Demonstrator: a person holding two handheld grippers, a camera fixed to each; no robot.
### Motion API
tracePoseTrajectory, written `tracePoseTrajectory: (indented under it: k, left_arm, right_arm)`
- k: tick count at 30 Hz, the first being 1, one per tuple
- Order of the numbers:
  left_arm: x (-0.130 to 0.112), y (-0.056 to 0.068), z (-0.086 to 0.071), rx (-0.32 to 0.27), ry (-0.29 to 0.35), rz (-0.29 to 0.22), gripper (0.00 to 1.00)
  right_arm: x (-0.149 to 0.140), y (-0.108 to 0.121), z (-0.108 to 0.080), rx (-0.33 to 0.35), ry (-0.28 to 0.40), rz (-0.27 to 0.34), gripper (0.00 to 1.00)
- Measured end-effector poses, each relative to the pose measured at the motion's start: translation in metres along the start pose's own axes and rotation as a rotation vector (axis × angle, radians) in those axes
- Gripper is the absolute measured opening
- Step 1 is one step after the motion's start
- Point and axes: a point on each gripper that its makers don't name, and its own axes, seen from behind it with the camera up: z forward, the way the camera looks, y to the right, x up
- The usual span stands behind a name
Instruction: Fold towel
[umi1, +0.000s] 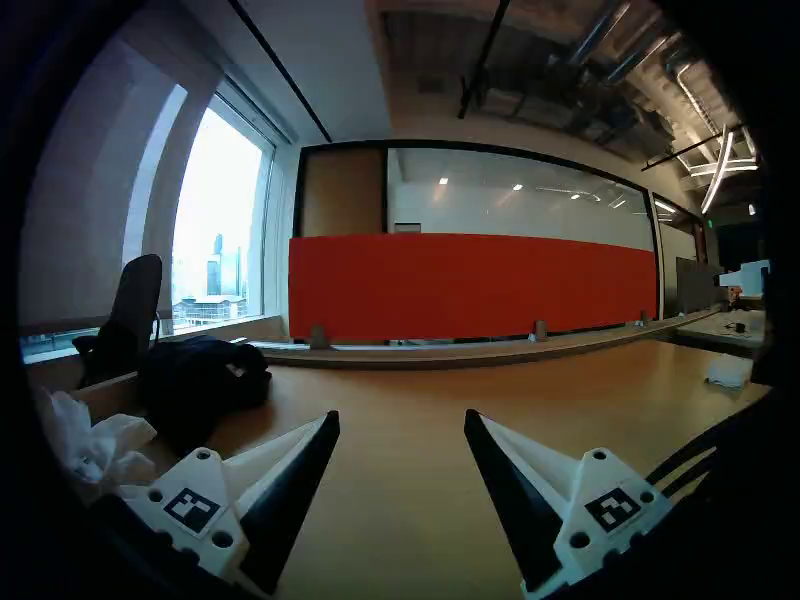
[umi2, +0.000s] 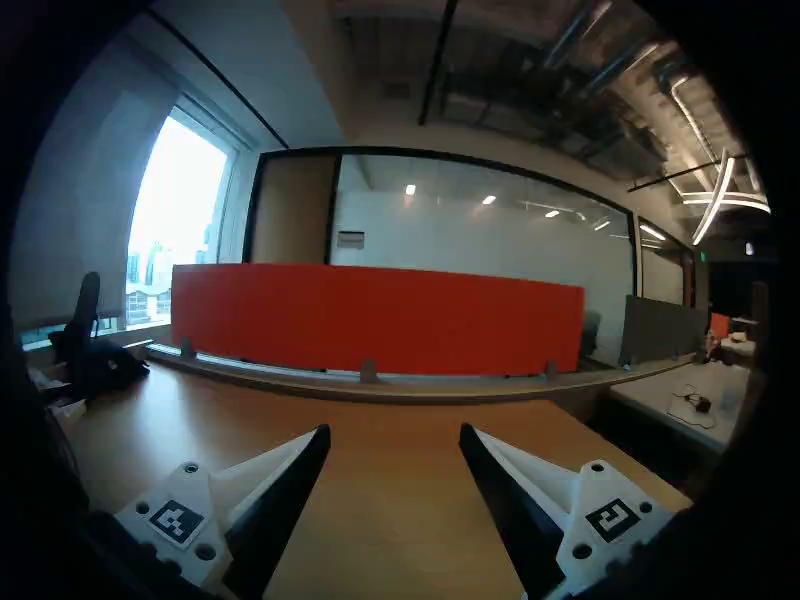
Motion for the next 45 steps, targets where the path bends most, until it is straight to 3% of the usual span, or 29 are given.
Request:
tracePoseTrajectory:
  k: [18, 33, 45]
  left_arm:
    - [-0.001, 0.000, 0.000, 0.001, -0.001, 0.000, 0.93]
    - [-0.002, 0.001, 0.001, 0.001, -0.001, 0.000, 0.93]
    - [-0.002, 0.002, 0.000, 0.001, -0.001, 0.000, 0.93]
  right_arm:
    - [-0.013, 0.022, 0.009, -0.005, 0.033, 0.033, 1.00]
    - [-0.055, 0.039, 0.013, -0.012, 0.052, 0.098, 1.00]
    - [-0.081, 0.028, 0.018, 0.033, 0.027, 0.101, 1.00]
